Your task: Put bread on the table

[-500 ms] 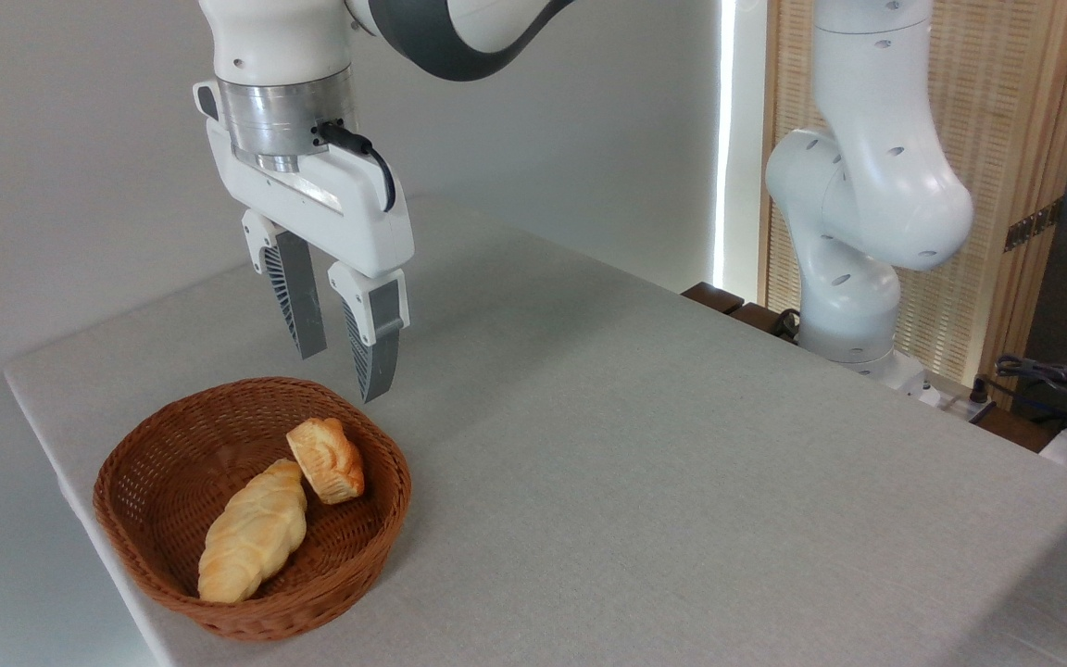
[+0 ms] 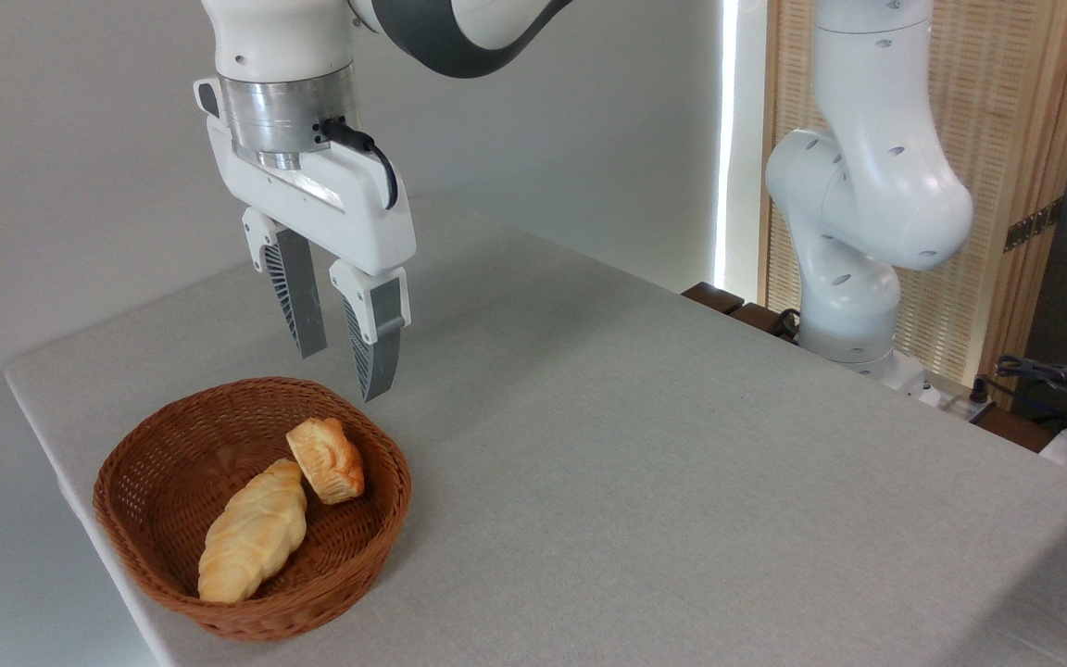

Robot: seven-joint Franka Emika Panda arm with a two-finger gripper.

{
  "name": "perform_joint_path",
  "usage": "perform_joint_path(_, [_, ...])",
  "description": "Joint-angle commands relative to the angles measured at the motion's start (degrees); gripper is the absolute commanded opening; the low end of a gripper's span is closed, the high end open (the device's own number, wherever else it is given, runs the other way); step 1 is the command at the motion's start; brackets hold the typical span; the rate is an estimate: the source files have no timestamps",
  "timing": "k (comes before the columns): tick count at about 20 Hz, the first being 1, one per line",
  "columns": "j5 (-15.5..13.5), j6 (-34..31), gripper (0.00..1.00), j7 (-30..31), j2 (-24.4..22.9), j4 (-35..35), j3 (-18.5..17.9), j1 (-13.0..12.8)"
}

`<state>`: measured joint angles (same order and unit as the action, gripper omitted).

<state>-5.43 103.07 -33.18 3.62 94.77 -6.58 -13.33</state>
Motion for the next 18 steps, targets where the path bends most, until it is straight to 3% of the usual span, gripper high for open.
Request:
perform_joint_path(1, [0.15,-1.64,1.0,-0.13,-0.19,-0.81,-0.54,-0.3])
perform_joint_path(18, [0.15,-2.34,1.0,-0.04,0.15,-0.72,-0.02,-0.47])
